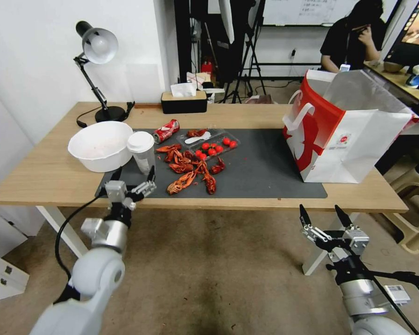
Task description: Pick up the trash from the table and place it into the takeout bag.
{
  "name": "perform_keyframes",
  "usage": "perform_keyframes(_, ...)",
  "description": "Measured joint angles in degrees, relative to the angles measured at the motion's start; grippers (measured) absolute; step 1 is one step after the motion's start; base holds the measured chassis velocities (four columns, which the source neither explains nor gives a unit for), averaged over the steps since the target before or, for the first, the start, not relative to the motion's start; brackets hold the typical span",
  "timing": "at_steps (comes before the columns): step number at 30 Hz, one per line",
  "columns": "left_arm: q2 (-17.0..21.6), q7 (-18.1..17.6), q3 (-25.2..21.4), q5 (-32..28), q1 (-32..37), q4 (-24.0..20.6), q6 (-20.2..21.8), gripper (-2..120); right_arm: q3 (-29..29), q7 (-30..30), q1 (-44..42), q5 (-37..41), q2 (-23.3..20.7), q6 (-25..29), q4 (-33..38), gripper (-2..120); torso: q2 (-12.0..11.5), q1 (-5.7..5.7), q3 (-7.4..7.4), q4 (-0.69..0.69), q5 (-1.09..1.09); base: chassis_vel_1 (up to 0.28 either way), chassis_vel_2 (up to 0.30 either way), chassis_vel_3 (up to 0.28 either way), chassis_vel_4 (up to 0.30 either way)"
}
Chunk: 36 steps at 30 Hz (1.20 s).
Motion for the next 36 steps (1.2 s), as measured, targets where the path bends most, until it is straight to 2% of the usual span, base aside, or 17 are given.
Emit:
perform_keyframes(5,0.19,0.09,1.80,-1.02,-3.91,2.89,3.00,100,0.37,0.50,-0.05,-0.59,0.09,-0.35,0.24,100,0.00,0.00,0.00,0.01,0.00,0.000,0.000,0.000,0.000)
perform_keyframes(10,-0.40,0.15,3.46,-1.04,-6.28,5.49,3.81,100,0.74,0.64,-0.14,-0.74,0.15,-0.48,0.24,100,0.00,0.00,0.00,0.01,0.00,0.000,0.000,0.000,0.000)
perform_keyframes(18,-1.12,-2.92,5.36,-0.12,-10.92,10.00,6.40,100,0.88,0.70,-0.22,-1.23,0.63,-0.39,-0.33,100,0.00,0.00,0.00,0.00,0.01,0.000,0.000,0.000,0.000)
perform_keyframes(26,-1.24,-4.90,5.95,0.82,-12.37,11.56,8.77,100,1.09,0.74,-0.27,-1.25,0.78,-0.24,-0.48,100,0.00,0.00,-0.01,0.01,0.00,0.000,0.000,0.000,0.000)
perform_keyframes(36,-0.75,-4.79,6.52,0.29,-13.20,12.27,9.88,98,1.30,0.88,-0.42,-1.21,0.65,-0.17,-0.47,100,0.00,0.00,0.00,0.01,0.00,0.000,0.000,0.000,0.000)
